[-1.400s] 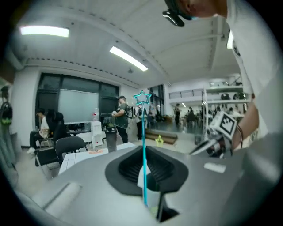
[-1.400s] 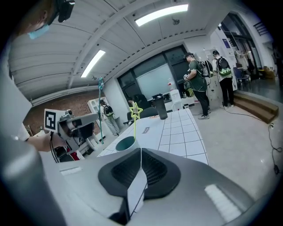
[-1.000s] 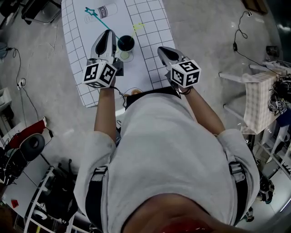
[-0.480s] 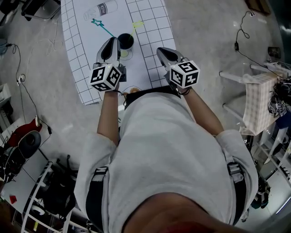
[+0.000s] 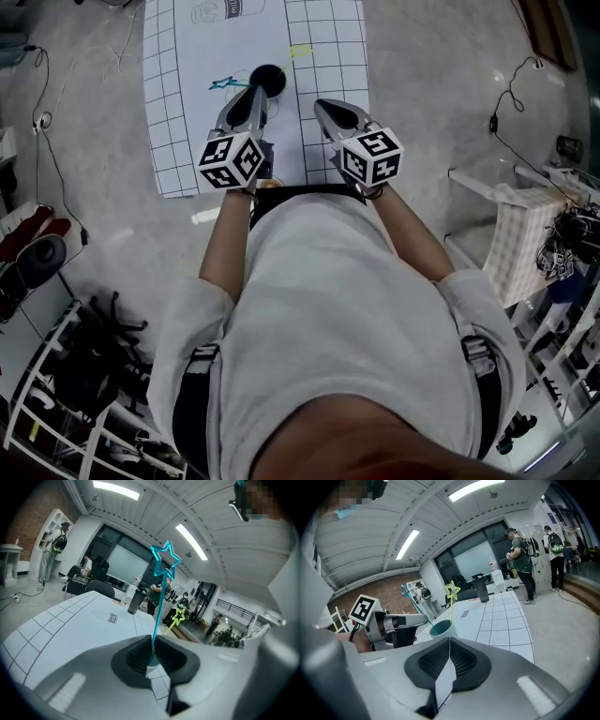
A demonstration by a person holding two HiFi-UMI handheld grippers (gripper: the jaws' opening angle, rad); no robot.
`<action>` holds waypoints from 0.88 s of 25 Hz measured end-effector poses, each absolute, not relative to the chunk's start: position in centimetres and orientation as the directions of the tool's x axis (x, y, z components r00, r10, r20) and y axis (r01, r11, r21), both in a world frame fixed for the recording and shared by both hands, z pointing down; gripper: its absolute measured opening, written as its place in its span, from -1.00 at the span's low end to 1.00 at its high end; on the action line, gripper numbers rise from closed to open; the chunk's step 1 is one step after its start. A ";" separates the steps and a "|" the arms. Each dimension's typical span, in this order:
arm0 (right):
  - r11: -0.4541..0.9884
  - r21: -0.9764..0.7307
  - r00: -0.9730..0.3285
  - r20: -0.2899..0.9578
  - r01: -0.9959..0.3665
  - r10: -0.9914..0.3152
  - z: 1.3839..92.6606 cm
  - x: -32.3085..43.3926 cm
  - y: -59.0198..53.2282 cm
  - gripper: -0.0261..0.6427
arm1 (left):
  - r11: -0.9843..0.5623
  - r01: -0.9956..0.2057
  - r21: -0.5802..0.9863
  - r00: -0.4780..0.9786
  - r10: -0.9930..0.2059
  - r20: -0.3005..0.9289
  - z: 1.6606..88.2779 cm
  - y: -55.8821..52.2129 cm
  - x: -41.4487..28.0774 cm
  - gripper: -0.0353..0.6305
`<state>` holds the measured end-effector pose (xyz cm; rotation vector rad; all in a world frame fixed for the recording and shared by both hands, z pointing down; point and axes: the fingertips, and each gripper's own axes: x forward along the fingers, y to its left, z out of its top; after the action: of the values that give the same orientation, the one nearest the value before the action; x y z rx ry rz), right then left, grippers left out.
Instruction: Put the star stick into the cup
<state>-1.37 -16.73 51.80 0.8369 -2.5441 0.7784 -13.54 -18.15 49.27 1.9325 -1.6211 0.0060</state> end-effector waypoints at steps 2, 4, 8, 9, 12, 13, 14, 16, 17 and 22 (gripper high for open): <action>0.697 -0.399 -0.786 0.469 -0.596 -0.403 51.8 -2.0 -16.9 -0.90 | -0.040 -0.895 0.443 0.237 -0.886 0.399 49.6 -18.0 -13.2 -0.83; 0.717 -0.414 -0.809 0.460 -0.560 -0.366 51.9 -2.6 -17.0 -0.90 | -0.011 -0.905 0.425 0.214 -0.876 0.432 50.1 -17.9 -13.1 -0.83; 0.771 -0.416 -0.847 0.444 -0.483 -0.291 52.4 -3.5 -16.7 -0.90 | 0.055 -0.925 0.375 0.153 -0.851 0.502 51.4 -17.7 -13.1 -0.71; 0.789 -0.405 -0.854 0.443 -0.462 -0.273 52.6 -3.7 -16.7 -0.90 | 0.075 -0.928 0.366 0.133 -0.849 0.511 51.5 -17.5 -13.1 -0.65; 0.828 -0.384 -0.869 0.443 -0.408 -0.222 53.0 -4.3 -16.5 -0.90 | 0.135 -0.925 0.355 0.076 -0.850 0.522 51.7 -16.9 -13.4 -0.59; 0.834 -0.385 -0.872 0.442 -0.395 -0.208 53.1 -4.5 -16.3 -0.90 | 0.150 -0.923 0.355 0.064 -0.849 0.525 51.8 -16.5 -13.5 -0.57; 0.838 -0.388 -0.876 0.441 -0.383 -0.196 53.1 -4.8 -16.0 -0.90 | 0.161 -0.922 0.353 0.054 -0.847 0.528 51.8 -16.1 -13.6 -0.57; 0.843 -0.392 -0.882 0.435 -0.367 -0.182 52.9 -5.3 -15.3 -0.90 | 0.169 -0.923 0.346 0.046 -0.843 0.535 51.7 -15.2 -13.4 -0.56; 0.847 -0.389 -0.884 0.431 -0.362 -0.180 52.7 -5.5 -15.0 -0.90 | 0.168 -0.924 0.344 0.046 -0.842 0.537 51.7 -14.7 -13.3 -0.56; 0.887 -0.301 -0.888 0.408 -0.350 -0.212 51.2 -6.3 -14.0 -0.92 | 0.191 -0.914 0.358 0.016 -0.864 0.503 51.5 -11.6 -12.4 -0.58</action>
<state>-6.29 -13.99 51.24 0.4158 -2.6870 0.5257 -12.45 -11.57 51.45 1.6646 -1.8370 0.1006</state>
